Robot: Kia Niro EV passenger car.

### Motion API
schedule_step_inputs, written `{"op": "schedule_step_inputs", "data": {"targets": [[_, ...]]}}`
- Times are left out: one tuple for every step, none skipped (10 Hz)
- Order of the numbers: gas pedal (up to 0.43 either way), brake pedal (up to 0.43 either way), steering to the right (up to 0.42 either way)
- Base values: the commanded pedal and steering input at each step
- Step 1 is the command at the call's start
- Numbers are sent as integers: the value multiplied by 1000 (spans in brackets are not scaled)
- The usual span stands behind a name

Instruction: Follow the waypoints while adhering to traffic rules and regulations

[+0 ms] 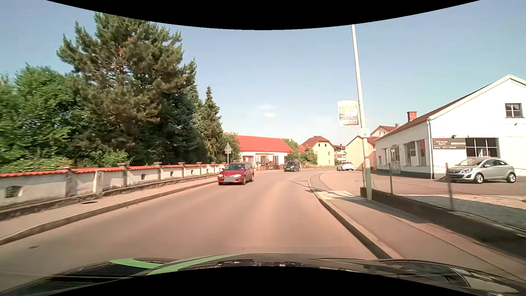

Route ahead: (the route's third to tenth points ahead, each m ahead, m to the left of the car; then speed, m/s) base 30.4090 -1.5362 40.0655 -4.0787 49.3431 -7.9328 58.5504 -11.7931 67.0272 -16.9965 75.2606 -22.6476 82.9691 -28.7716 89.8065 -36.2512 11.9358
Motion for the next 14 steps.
{"op": "schedule_step_inputs", "data": {"targets": [[79,0,40],[79,0,41],[79,0,43],[79,0,43],[79,0,43],[79,0,43],[79,0,43],[79,0,43],[79,0,40],[79,0,36],[79,0,33],[79,0,33],[79,0,33],[79,0,33]]}}
